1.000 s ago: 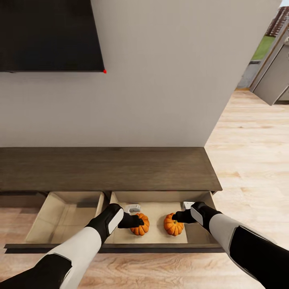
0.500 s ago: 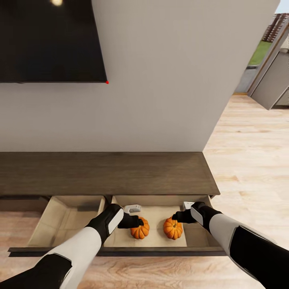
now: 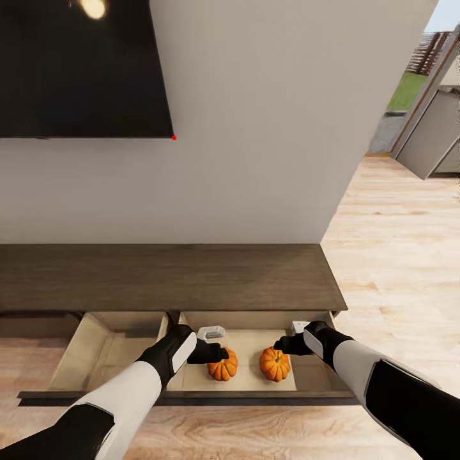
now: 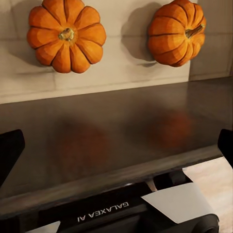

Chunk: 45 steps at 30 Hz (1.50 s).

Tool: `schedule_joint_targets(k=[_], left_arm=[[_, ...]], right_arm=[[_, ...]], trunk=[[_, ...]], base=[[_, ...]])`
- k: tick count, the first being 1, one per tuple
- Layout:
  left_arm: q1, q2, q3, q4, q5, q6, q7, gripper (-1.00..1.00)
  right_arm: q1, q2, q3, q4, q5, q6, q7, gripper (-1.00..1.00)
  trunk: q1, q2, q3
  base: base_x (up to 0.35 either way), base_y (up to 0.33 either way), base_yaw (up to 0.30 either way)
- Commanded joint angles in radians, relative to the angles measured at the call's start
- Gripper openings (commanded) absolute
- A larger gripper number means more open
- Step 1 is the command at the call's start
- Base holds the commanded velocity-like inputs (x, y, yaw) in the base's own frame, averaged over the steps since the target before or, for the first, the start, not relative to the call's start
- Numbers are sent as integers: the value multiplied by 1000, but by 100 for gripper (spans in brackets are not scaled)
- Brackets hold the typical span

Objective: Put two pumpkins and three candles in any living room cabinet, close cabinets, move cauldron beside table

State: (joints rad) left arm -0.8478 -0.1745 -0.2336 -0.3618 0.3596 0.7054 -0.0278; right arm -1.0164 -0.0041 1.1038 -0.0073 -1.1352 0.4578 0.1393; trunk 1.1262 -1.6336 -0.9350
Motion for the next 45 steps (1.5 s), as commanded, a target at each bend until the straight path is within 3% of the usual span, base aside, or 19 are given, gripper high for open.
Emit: schedule_joint_targets(k=[1, 19, 26, 45], left_arm=[[0, 0, -1, 0, -4, 3, -3, 100], [1, 0, 0, 0, -3, -8, -3, 100], [2, 0, 2, 8, 0, -78, -4, 100], [7, 0, 3, 50, -1, -159, 1, 100]], right_arm=[[-1, 0, 8, -1, -4, 3, 4, 100], [-1, 1, 10, -1, -4, 1, 5, 100], [-1, 1, 10, -1, -3, 1, 6, 100], [-1, 1, 11, -2, -1, -8, 8, 100]], trunk=[[0, 0, 1], [0, 0, 30], [0, 0, 42], [0, 0, 73]], base=[[-265, 0, 0], [-243, 0, 0], [-12, 0, 0], [-126, 0, 0]])
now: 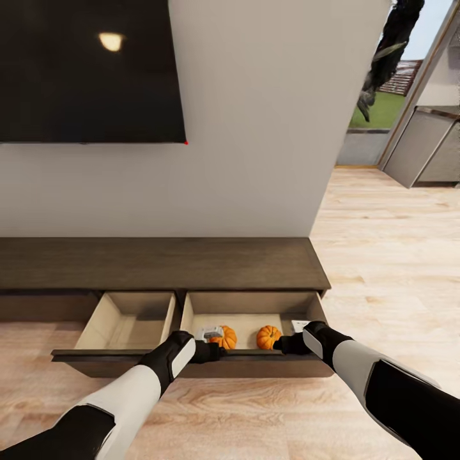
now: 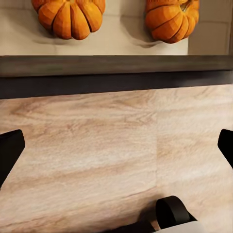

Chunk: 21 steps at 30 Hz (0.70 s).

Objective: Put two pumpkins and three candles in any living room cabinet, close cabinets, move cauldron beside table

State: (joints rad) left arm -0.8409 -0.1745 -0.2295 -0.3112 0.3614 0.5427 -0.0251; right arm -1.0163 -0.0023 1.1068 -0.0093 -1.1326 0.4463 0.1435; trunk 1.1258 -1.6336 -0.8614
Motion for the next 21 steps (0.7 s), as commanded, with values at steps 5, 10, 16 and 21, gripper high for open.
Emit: schedule_joint_targets(k=[5, 10, 16, 21], left_arm=[[0, 0, -1, 0, -2, 1, -1, 100], [0, 0, -1, 0, -3, -1, -1, 100], [0, 0, -1, 0, -4, -23, -1, 100], [0, 0, -1, 19, -4, -62, -1, 100]], right_arm=[[-1, 0, 8, -1, -4, 3, 5, 100], [-1, 0, 8, -1, -4, 2, 7, 100], [-1, 1, 8, -1, -4, 2, 8, 100], [-1, 1, 8, -1, -4, 1, 9, 100]], trunk=[[0, 0, 8], [0, 0, 16], [0, 0, 26], [0, 0, 34]], base=[[-192, 0, 0], [-130, 0, 0], [-9, 0, 0], [-1, 0, 0]])
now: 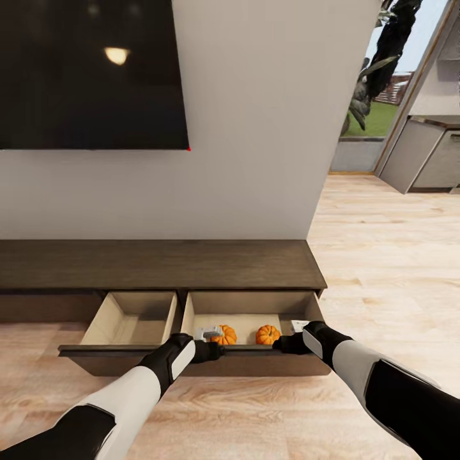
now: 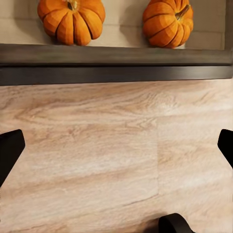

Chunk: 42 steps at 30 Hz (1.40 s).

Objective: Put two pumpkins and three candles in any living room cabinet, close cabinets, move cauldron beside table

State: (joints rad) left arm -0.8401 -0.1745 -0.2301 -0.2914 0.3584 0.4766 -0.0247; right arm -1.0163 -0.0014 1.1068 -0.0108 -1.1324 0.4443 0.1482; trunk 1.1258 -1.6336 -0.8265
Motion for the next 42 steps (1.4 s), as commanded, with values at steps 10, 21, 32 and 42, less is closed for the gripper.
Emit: schedule_joint_targets(k=[10, 21, 32, 42], left_arm=[[0, 0, -2, 12, -1, -10, -1, 100], [0, 0, -2, 20, -1, -13, -1, 100], [0, 0, -2, 23, -1, -13, -1, 100], [0, 0, -2, 24, -1, -13, -1, 100]], right_arm=[[-1, 0, 8, 0, -4, 1, 5, 100], [-1, 0, 9, 0, -4, 0, 5, 100], [-1, 0, 9, 0, -4, -1, 5, 100], [-1, 0, 10, 0, -4, -1, 5, 100]], trunk=[[0, 0, 16], [0, 0, 34], [0, 0, 53], [0, 0, 69]], base=[[0, 0, 0], [0, 0, 0], [0, 0, 0], [170, 0, 0]])
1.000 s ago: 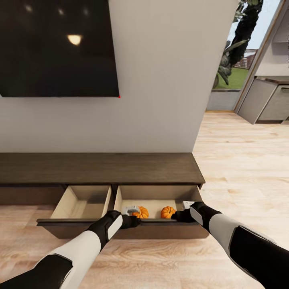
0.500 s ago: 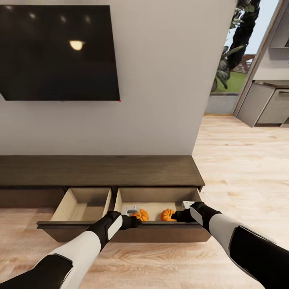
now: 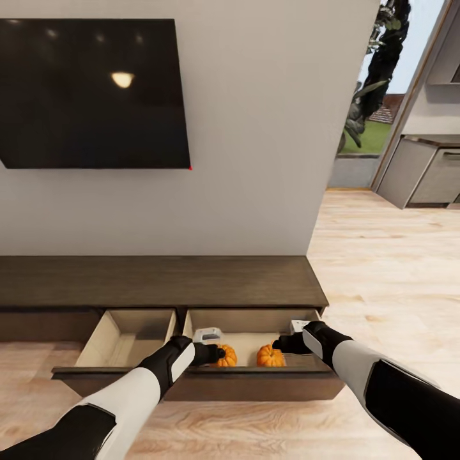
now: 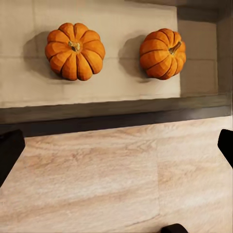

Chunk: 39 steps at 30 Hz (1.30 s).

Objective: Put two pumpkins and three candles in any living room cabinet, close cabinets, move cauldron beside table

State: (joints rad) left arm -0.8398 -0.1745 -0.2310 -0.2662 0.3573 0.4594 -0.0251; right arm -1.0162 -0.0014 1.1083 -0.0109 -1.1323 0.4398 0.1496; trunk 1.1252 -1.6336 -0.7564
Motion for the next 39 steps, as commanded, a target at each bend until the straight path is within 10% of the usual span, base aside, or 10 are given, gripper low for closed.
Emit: schedule_joint_targets(k=[1, 39], left_arm=[[-1, 0, -1, -1, 0, 4, -1, 100], [1, 5, -1, 1, -1, -64, -1, 100]], right_arm=[[-1, 0, 8, 0, -4, 3, 4, 100], [-1, 0, 9, 0, -2, -23, -1, 100]], trunk=[[1, 0, 1], [1, 0, 57]], base=[[317, 0, 0], [-63, 0, 0]])
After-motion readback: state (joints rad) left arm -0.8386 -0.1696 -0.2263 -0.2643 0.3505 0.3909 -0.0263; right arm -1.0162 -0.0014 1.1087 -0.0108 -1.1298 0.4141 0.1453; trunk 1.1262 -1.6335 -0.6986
